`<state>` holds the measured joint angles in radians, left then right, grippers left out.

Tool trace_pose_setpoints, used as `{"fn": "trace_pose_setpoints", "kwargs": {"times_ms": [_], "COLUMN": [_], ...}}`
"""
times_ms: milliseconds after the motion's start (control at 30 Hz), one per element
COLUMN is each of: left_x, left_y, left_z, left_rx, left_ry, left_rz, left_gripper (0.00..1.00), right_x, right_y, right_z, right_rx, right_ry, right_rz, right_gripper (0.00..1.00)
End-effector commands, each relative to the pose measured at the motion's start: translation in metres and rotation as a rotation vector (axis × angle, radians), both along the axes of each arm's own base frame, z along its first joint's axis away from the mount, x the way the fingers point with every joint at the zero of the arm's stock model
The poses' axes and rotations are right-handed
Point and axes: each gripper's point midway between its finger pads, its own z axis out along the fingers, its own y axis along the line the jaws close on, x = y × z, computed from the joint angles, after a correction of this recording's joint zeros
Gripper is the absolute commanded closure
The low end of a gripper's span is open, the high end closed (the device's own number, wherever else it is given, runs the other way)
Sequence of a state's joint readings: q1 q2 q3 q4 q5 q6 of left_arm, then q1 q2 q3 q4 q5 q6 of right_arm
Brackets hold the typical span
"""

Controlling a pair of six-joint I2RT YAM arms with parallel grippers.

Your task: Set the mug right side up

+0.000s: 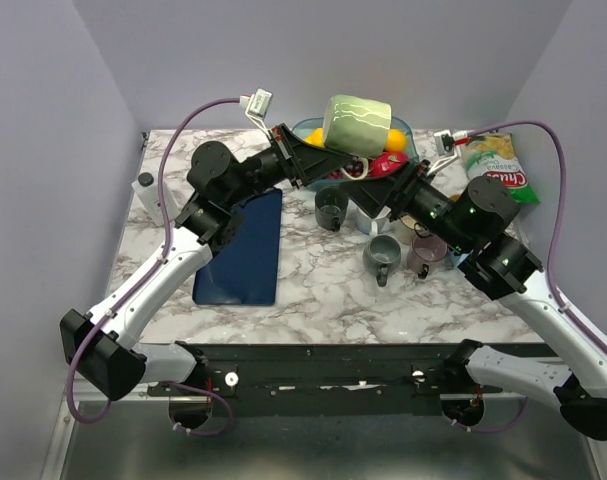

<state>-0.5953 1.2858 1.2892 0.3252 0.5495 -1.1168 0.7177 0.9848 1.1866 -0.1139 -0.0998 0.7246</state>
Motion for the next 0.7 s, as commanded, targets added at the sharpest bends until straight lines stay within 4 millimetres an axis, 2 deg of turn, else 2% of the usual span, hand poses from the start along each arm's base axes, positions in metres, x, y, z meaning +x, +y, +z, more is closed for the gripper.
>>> {"fn": "trace_pose_setpoints", "kwargs": {"times_ms": [0,300,467,667], "left_x": [-0.044,-0.052,-0.051,-0.050], "left_y": [0.017,0.012,0.010,0.007], "left_z": [0.065,0.067,0.067,0.063], "left_rx": [-0.173,-0.183,-0.187,-0.174], "left_ry": [-0.206,-0.208,-0.197,-0.180], "left_rz": [-0.069,-0.107,-0.118,-0.127], "left_gripper": [1.00,1.00,1.00,1.00], "right_x": [-0.006,-0.012,-0.014,-0.014], "right_y": [-0.009,-0.013,-0.007,-0.005], "right_z": [0.031,0.064,0.067,0.071], "right_rx": [0.087,0.155,0.168,0.185], "right_ry": [-0.089,-0.206,-0.212,-0.224], "right_rz": [-0.008,-0.003,0.028,0.037], "right_gripper": [0.03,0.21,0.36,0.47]}}
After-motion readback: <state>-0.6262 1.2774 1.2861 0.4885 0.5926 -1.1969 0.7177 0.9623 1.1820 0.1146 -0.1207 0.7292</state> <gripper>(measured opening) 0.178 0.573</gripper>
